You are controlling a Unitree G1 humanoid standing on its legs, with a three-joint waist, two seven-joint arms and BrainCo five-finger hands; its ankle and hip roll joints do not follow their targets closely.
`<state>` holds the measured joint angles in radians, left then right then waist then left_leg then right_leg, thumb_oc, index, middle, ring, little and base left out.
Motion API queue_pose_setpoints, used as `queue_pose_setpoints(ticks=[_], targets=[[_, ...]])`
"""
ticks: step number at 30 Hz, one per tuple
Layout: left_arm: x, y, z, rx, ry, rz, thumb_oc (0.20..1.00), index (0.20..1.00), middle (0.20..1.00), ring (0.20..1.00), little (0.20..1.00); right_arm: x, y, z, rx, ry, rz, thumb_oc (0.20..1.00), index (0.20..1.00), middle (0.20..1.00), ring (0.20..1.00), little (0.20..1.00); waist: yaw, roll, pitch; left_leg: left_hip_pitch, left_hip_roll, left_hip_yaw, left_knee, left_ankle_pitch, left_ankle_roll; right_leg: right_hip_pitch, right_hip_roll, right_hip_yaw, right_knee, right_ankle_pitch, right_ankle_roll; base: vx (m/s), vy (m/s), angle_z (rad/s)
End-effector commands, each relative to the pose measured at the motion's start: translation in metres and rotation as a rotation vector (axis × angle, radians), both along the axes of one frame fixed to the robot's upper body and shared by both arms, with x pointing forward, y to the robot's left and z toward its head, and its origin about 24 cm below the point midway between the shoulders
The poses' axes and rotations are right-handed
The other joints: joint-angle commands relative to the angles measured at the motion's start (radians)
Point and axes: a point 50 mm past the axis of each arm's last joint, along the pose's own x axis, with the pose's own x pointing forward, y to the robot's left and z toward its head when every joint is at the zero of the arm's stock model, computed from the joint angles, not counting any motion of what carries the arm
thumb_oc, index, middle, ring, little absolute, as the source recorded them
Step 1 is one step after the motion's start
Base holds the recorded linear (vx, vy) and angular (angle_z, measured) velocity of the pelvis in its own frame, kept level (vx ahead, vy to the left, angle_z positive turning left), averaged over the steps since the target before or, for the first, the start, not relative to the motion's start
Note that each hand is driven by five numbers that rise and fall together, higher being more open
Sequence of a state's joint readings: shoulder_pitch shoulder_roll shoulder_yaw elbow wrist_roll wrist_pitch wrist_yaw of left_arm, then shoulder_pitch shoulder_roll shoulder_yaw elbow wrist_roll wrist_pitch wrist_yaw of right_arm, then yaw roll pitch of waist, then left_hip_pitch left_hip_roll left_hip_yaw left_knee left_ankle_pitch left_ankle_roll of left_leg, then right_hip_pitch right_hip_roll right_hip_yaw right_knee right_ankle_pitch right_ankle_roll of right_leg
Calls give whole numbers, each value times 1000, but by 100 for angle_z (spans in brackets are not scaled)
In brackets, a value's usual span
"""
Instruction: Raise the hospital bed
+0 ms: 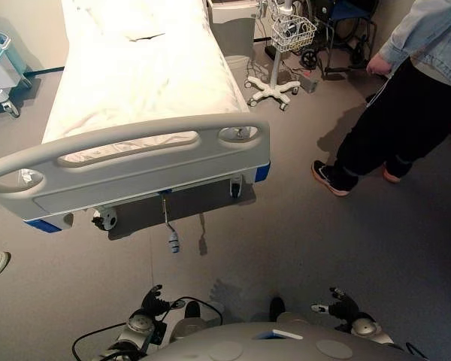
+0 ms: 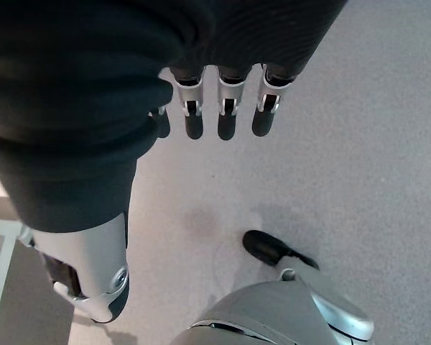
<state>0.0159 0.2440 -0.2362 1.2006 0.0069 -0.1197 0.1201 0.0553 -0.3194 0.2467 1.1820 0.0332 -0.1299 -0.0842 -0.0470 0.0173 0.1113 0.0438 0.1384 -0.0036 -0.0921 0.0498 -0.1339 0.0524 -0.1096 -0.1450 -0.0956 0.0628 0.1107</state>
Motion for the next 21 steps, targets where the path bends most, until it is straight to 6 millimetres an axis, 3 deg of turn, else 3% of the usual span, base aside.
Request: queue_pose_setpoints(ticks=[1,11,15,17,19,20,21], targets=[[14,5,4,20,-18,-18,1000,1000,1000,1000,1000,23,12,1,12,-49,0,1000,1000,1000,1000,1000,-19,-54,30,35,-78,80,5,-40,72,43,-1,19,15,-25,43,0,0,0],[15,5,4,17,-25,7,1000,1000,1000,1000,1000,26,17,1,25,-69,-4,1000,1000,1000,1000,1000,-21,-55,39,35,-78,81,5,-40,73,37,0,22,19,-26,42,0,0,0],[21,6,6,25,-42,17,1000,1000,1000,1000,1000,37,16,5,12,-99,11,1000,1000,1000,1000,1000,-21,-56,63,11,-77,80,5,-32,74,1,3,26,36,-25,42,-63,-1,-2],[37,9,12,36,-92,26,1000,1000,1000,1000,1000,56,16,12,-2,-154,38,1000,1000,1000,1000,1000,-20,-59,102,-38,-72,72,5,-11,73,-58,4,30,67,-21,39,-151,-9,-3],[37,9,12,36,-92,26,1000,1000,1000,1000,1000,56,16,12,-2,-154,38,1000,1000,1000,1000,1000,-20,-59,101,-40,-73,72,5,-11,73,-60,4,29,68,-22,39,-112,-9,-1],[58,12,21,53,-167,33,1000,1000,1000,1000,1000,76,16,21,-14,-219,54,1000,1000,1000,1000,1000,-20,-62,141,-104,-66,64,5,18,69,-136,9,25,104,-19,36,-202,-22,0],[65,14,25,62,-188,38,1000,1000,1000,1000,1000,83,16,25,-17,-245,56,1000,1000,1000,1000,1000,-21,-65,156,-124,-64,63,5,25,67,-159,10,22,114,-17,36,-219,-26,1]])
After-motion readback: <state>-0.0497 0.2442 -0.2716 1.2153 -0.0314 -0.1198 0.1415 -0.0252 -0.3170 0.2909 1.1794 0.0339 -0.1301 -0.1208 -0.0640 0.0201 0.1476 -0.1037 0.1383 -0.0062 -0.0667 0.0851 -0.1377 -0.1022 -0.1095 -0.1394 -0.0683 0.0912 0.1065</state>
